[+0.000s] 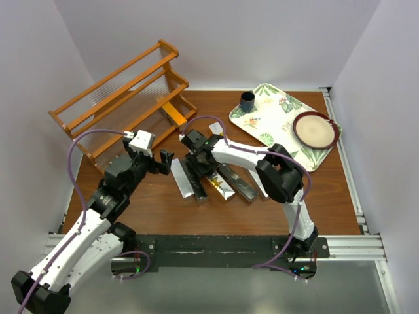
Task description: Place and organize the toothpastes onto the shelf
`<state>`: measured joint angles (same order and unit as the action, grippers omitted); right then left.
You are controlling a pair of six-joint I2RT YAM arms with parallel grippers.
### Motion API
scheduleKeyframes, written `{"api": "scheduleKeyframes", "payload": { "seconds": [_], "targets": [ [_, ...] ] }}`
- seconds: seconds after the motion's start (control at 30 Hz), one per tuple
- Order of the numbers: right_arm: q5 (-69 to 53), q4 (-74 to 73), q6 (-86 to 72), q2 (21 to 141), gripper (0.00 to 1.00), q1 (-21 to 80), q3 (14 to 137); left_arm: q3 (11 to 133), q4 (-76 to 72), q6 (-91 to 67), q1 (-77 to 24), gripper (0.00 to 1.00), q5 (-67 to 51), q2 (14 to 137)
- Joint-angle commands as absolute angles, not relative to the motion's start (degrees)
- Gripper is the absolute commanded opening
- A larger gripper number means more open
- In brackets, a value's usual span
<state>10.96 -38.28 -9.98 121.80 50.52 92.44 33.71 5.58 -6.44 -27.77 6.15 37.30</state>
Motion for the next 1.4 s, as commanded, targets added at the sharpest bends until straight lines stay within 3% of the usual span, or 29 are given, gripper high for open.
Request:
{"api": "scheduleKeyframes", "payload": {
  "seconds": [0.0,0.2,0.43,0.57,0.87,1.37],
  "targets": [
    [10.11,-38.15,-13.79,113.75,0.37,50.71,90.44,32.61,3.17,-6.85,-27.42,1.00,4.31,36.91],
    [6.51,-34.64,-20.46,105.66,0.31,47.91,86.84,31.64,0.88,-9.04,-27.42,1.00,1.85,36.39],
    [0.09,-21.74,-30.13,93.09,0.30,41.14,76.23,32.78,-3.94,-16.60,-29.26,1.00,0.26,40.95],
    [0.09,-14.52,-38.04,85.02,0.30,37.89,69.36,31.64,-9.30,-19.60,-34.70,1.00,1.40,43.15],
    [0.44,-1.59,-57.81,72.96,0.29,32.08,54.24,34.54,-17.31,-19.07,-51.84,1.00,15.90,52.82],
    [0.53,1.93,-62.75,65.83,0.29,30.32,47.90,42.44,-18.21,-23.81,-67.06,1.00,26.96,68.63]
  ]
}}
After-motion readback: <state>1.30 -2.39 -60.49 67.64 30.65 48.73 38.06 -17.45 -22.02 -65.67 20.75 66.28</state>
